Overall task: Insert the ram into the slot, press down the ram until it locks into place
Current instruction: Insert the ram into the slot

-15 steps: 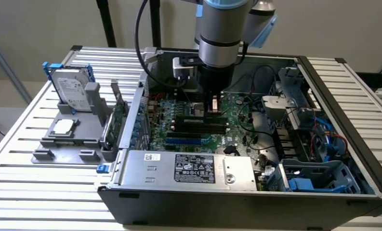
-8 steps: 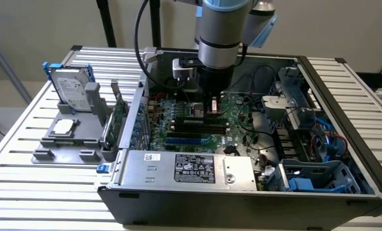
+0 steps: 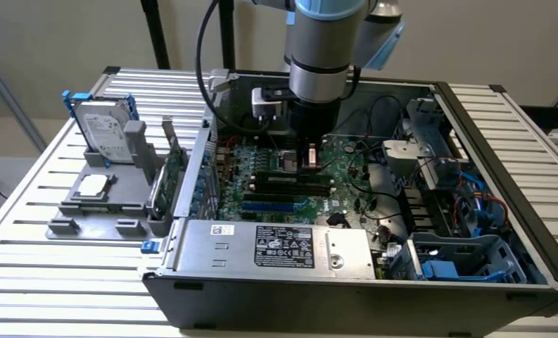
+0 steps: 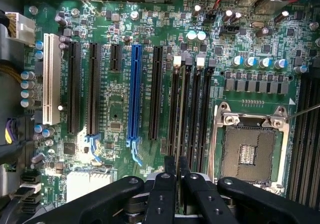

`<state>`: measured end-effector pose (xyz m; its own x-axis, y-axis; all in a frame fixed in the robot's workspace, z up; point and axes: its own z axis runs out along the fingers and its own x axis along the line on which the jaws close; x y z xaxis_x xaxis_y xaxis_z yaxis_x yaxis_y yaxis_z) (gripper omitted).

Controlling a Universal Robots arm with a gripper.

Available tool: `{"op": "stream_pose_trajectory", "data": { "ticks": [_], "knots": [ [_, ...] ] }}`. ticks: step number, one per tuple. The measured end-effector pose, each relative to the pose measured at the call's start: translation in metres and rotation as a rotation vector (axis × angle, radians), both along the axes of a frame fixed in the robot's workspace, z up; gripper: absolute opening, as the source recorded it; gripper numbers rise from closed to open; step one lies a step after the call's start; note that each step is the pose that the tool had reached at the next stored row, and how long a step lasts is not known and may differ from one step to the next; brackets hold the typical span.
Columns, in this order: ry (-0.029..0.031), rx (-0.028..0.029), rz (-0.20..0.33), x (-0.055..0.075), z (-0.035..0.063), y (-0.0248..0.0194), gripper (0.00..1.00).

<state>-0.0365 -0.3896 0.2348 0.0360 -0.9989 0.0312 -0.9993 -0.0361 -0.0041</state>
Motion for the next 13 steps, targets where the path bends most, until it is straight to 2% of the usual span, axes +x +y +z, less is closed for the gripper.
{"op": "stream_pose_trajectory", "data": {
  "ticks": [13],
  "knots": [
    [-0.0012,-0.001,0.0,-0.0003,-0.0048,0.0,0.13]
  ]
}}
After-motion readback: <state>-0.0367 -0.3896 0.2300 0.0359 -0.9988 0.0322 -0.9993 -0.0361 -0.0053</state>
